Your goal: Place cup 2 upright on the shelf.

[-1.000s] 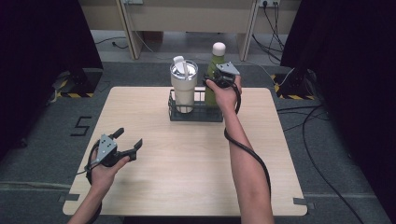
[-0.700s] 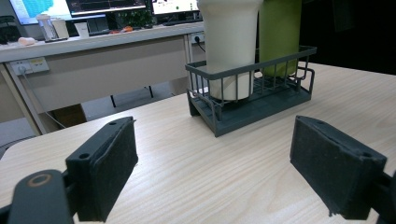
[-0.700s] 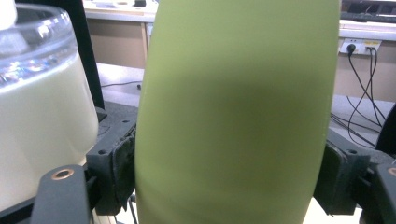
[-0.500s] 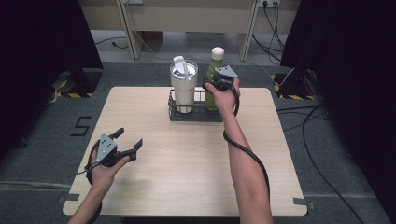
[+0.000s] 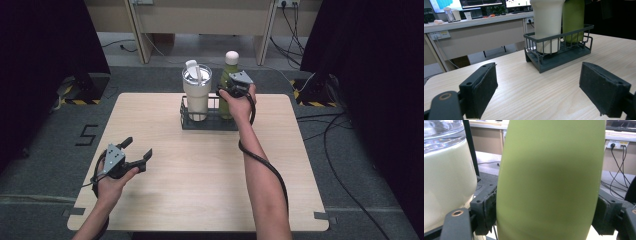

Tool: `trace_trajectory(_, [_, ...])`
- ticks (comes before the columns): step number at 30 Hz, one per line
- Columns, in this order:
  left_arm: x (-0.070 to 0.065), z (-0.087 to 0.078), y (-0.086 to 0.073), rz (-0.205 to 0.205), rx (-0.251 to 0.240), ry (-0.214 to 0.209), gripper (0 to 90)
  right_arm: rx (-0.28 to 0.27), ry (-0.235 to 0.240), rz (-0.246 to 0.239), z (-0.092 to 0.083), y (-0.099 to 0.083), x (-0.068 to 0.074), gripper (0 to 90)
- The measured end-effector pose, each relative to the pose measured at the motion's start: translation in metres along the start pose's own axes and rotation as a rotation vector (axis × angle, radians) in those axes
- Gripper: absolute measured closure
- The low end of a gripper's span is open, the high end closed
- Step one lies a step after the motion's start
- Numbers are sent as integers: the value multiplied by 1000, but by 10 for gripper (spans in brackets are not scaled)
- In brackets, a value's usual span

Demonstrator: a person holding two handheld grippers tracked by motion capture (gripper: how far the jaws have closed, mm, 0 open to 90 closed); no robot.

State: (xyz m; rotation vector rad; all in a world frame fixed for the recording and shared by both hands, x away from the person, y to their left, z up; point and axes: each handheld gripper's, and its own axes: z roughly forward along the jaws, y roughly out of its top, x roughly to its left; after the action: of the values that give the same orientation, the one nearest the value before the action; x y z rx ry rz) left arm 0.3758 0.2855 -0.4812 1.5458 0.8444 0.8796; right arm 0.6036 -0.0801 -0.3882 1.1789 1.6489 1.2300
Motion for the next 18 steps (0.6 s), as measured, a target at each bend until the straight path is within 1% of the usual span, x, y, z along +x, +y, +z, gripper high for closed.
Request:
trace_trajectory(4, [-1,0,0,0,1,-1,140,-4,-2,-7,-1,-1,1,219])
trace_trajectory(10, [-1,0,0,-1,0,-5,140,-10,-10,-2,-1,-2,2,216])
trace_trajectory(13, [-1,0,-1,-1,1,-4,140,-11,-7,-7,-1,-3,3,211])
trace_trajectory(15, [-1,0,0,0,1,-4,140,-11,-7,-6,-1,-3,3,185])
trace_trajectory(18, [-1,0,-1,1,2,-5,140,0,9,-13,-2,-3,4,141])
